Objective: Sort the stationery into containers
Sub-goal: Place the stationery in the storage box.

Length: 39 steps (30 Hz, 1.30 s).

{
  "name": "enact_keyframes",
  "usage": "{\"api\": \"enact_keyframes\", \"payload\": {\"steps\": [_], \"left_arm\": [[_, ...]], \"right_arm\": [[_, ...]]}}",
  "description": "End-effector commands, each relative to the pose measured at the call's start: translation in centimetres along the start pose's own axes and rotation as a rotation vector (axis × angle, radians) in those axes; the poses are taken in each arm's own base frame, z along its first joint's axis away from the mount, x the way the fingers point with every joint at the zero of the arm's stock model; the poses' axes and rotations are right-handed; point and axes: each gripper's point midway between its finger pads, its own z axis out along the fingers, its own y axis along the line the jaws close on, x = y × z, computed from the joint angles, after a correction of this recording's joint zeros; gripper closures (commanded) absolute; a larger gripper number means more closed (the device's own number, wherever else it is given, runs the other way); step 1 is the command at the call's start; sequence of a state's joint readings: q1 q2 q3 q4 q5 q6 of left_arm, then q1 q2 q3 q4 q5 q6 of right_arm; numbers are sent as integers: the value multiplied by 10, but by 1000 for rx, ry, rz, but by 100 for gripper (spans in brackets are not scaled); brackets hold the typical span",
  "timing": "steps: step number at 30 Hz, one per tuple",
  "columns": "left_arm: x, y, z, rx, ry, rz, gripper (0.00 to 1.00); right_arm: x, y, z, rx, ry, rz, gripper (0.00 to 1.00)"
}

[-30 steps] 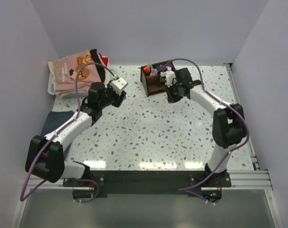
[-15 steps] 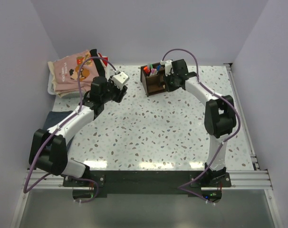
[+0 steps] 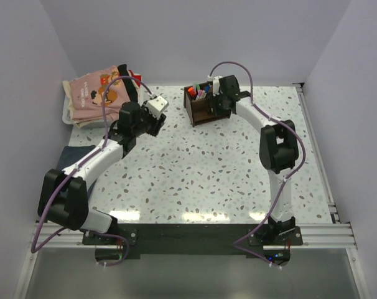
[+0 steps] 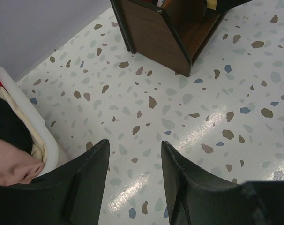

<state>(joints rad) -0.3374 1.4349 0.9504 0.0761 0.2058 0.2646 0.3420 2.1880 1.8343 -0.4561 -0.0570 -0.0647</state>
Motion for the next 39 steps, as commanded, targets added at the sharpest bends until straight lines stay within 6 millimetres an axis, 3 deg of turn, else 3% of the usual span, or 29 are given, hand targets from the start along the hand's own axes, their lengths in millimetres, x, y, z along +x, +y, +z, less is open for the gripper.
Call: {"api": "enact_keyframes", "payload": {"steps": [1,18,23,27,34,35,37,39], "left_arm": [[-11,9,-9,-37,-40,16,47],[-10,10,-10,-34,-33,4,47],[-10,9,-10,-30,-36,5,47],[-12,8,-11,-26,-44,4,47],[-18,6,-15,-14,-66,7,47],[-20,5,-17,-13,-74,7,47],[-21,3,-18,-1,-81,10,47],[-22,2,-20,-1,-91,12,47]], "right_arm": [[-27,0,-6,30,-67,22,94],[-21,3,14,58,-62,36,89],[-22,-2,10,91,-69,36,60],[-23,1,3,96,-76,64,58],[-28,15,-25,64,-85,69,57],[-35,17,-39,61,-106,72,56],[-22,20,-51,53,-75,88,55],[-27,20,-84,65,-104,98,44]]}}
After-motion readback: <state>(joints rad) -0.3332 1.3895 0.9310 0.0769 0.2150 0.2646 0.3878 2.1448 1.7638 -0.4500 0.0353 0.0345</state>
